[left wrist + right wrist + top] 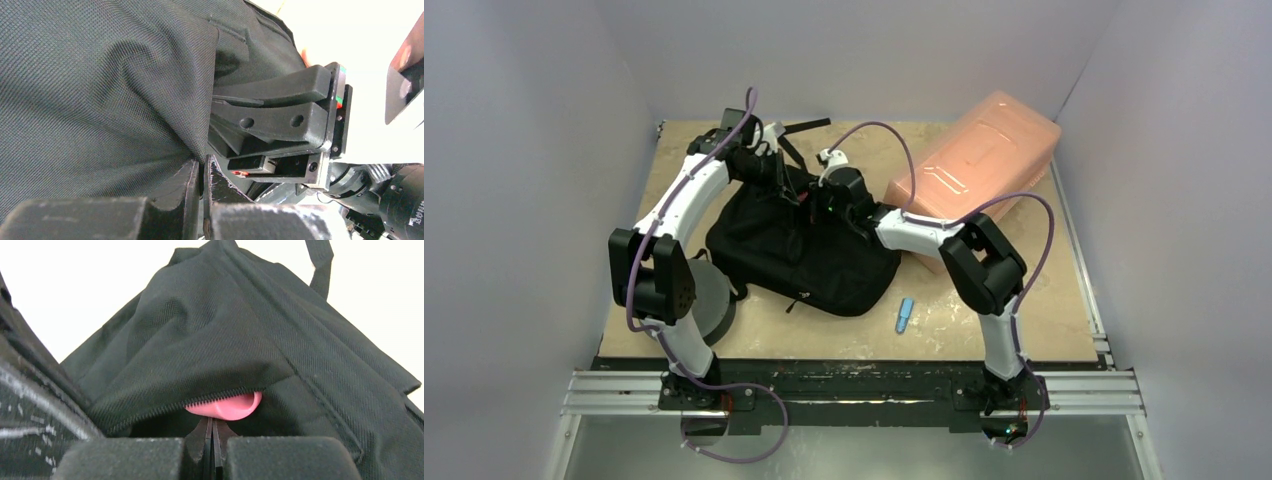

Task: Pack the student bag
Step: Place the stationery in the student bag.

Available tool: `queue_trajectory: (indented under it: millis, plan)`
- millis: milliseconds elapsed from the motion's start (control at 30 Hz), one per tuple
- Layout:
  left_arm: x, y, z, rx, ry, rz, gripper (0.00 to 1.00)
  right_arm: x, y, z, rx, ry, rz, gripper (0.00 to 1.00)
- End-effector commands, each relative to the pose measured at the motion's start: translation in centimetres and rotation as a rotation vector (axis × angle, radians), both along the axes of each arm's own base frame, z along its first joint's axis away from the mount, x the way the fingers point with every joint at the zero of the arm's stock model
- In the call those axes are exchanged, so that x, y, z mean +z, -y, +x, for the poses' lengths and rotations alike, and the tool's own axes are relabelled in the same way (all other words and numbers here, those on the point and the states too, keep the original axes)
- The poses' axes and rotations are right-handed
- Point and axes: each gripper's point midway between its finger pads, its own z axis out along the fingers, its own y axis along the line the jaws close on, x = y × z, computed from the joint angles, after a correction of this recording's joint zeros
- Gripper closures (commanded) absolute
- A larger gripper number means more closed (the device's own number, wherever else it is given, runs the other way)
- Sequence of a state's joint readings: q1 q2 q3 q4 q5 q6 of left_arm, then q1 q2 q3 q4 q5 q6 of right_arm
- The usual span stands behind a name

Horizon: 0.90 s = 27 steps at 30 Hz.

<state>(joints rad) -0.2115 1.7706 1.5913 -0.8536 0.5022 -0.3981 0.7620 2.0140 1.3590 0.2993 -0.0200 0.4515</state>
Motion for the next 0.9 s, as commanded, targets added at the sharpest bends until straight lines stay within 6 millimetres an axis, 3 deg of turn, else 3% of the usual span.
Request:
queue_trajectory:
  millis: [0,67,233,367,533,867]
  plan:
    - [4.5,2.3,0.0,-0.102,0.128,-0.100,1.00,7.9,-3.3,2.2,0.023,0.147,0.187,1.00]
    - [4.8,2.4,-0.1,-0.113,0.139,-0.104,1.00,9.0,-3.5,2.9,0.018,0.223,0.207,1.00]
    - [5.0,3.2,-0.4,-0.132,0.119,-0.153,1.00,8.2,-3.3,4.4,-0.015,0.312,0.170,1.00]
    - [4.8,2.7,-0.3,-0.116,0.126,-0.119,1.00,7.2,-2.9,5.2,-0.056,0.268,0.120,0.96]
    - [4.1,1.7,0.0,-0.080,0.104,-0.073,1.00,7.8,-0.2,2.3,-0.053,0.184,0.037,0.86]
    - [3.5,1.6,0.2,-0.069,0.090,-0.061,1.00,6.6,8.9,-6.5,-0.006,0.057,-0.231,0.62]
